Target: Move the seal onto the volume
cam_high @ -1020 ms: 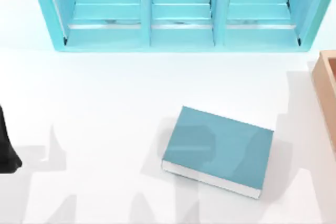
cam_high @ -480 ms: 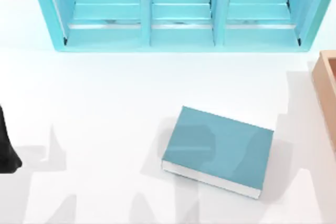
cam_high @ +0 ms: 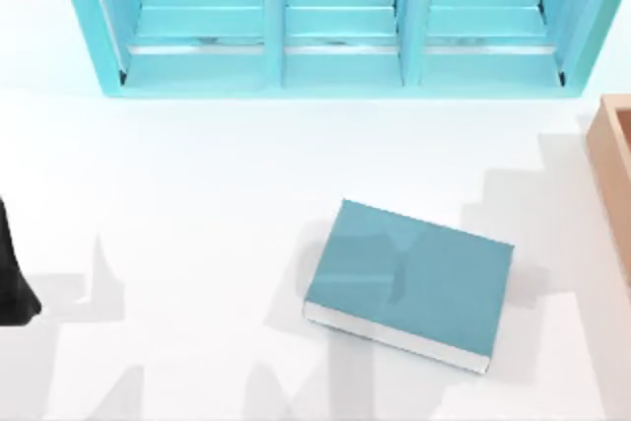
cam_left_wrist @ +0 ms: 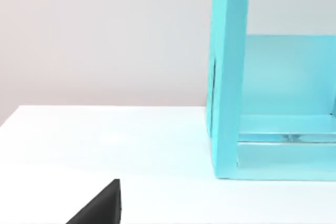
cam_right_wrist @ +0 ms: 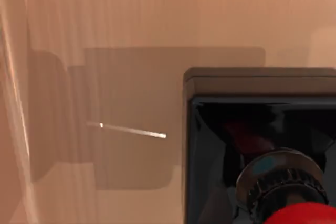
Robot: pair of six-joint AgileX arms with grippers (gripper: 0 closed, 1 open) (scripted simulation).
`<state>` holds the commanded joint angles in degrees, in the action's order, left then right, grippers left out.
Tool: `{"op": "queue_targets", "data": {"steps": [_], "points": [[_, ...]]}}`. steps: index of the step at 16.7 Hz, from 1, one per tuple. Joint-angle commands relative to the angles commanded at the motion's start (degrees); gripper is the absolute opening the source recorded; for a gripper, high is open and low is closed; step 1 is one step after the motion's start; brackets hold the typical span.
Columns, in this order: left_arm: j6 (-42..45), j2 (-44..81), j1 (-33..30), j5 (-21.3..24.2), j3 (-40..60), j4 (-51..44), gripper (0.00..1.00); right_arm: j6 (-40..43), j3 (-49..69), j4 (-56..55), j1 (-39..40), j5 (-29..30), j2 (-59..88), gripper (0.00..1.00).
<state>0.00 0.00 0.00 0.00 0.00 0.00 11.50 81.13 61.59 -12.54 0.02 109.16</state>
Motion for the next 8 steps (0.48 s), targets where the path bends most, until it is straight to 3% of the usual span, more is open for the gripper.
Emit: {"op": "queue_targets", "data": {"steps": [8], "points": [[0.0, 0.0, 0.0, 0.0, 0.0, 0.0, 1.0, -16.1, 18.8, 21.9, 16.4, -0.1, -2.5, 0.0]]}}
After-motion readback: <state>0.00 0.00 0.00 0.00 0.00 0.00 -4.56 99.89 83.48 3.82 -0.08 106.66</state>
